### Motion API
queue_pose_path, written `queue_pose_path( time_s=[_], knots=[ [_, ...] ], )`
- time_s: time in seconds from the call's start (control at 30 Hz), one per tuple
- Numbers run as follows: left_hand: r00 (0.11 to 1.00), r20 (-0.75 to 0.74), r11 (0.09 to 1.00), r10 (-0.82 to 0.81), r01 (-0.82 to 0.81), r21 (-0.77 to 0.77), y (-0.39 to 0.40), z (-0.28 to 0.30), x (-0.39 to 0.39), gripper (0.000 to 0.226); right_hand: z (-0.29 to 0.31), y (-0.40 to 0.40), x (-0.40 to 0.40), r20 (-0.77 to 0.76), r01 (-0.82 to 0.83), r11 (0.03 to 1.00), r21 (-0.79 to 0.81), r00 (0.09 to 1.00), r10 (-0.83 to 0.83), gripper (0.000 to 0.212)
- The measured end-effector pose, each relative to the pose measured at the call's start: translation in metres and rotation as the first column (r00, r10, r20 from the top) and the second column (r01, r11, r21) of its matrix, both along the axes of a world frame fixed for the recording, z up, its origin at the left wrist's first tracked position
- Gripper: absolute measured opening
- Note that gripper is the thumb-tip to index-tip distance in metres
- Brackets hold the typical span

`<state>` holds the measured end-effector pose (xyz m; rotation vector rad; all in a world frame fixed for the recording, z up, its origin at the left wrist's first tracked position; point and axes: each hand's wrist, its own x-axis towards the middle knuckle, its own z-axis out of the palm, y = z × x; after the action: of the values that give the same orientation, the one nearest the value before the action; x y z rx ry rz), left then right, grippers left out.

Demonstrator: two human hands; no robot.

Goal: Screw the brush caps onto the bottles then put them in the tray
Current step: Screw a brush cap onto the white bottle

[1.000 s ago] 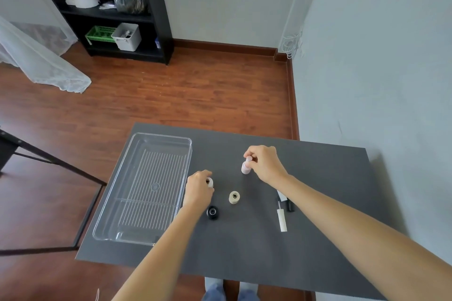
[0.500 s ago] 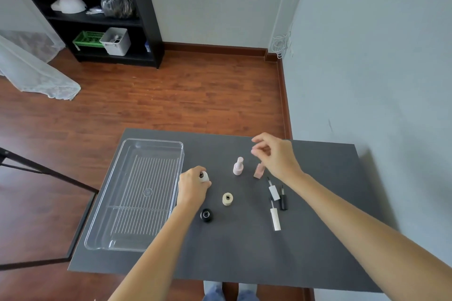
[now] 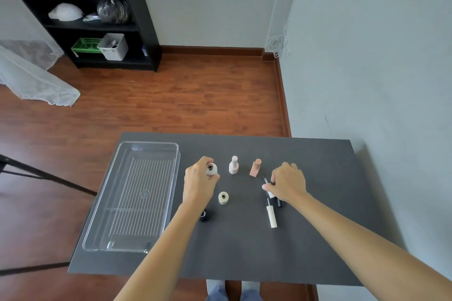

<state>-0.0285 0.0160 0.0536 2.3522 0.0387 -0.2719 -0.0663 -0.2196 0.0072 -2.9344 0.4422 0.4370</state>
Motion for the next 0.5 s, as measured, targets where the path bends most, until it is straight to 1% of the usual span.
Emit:
queue_pose_path(
  time_s=[0.1,0.2,0.27,0.3,0.33,0.37,0.4,0.43,0.5],
  knots=[
    [1.000,-0.012,1.000,0.007,-0.007,-0.009,-0.003,0.003,-0.003,0.029,-0.011,0.005,0.002,-0.032,-0.004,0.998,-0.063,0.999,0.002,0.033],
    [1.000,-0.008,1.000,0.012,-0.012,-0.016,-0.007,0.008,-0.005,0.026,-0.015,0.008,0.003,-0.059,0.021,0.998,-0.066,0.998,-0.025,0.027],
    [1.000,0.008,1.000,0.013,-0.013,-0.013,-0.008,0.012,-0.005,0.026,-0.010,0.009,0.005,-0.056,0.057,0.998,-0.040,0.997,-0.059,0.021],
    [1.000,0.021,1.000,0.012,-0.012,-0.013,-0.009,0.015,-0.006,0.026,-0.007,0.008,0.005,-0.025,0.100,0.995,0.018,0.995,-0.100,0.020],
    [0.999,0.036,1.000,0.012,-0.011,-0.019,-0.009,0.018,-0.006,0.026,-0.002,0.006,0.006,0.034,0.161,0.977,0.137,0.985,-0.167,0.022],
    [0.999,0.050,0.999,0.015,-0.013,-0.031,-0.010,0.022,-0.006,0.025,0.004,0.003,0.005,0.091,0.222,0.928,0.300,0.961,-0.260,0.024],
    [0.998,0.062,0.999,0.019,-0.016,-0.048,-0.011,0.028,-0.006,0.025,0.010,-0.001,0.005,0.129,0.267,0.848,0.457,0.924,-0.360,0.026],
    [0.997,0.072,0.997,0.023,-0.018,-0.069,-0.012,0.034,-0.005,0.024,0.018,-0.005,0.005,0.157,0.291,0.771,0.566,0.881,-0.447,0.027],
    [0.996,0.090,0.992,0.021,-0.010,-0.122,-0.016,0.048,-0.002,0.024,0.039,-0.015,0.005,0.176,0.301,0.658,0.690,0.812,-0.556,0.026]
  ],
)
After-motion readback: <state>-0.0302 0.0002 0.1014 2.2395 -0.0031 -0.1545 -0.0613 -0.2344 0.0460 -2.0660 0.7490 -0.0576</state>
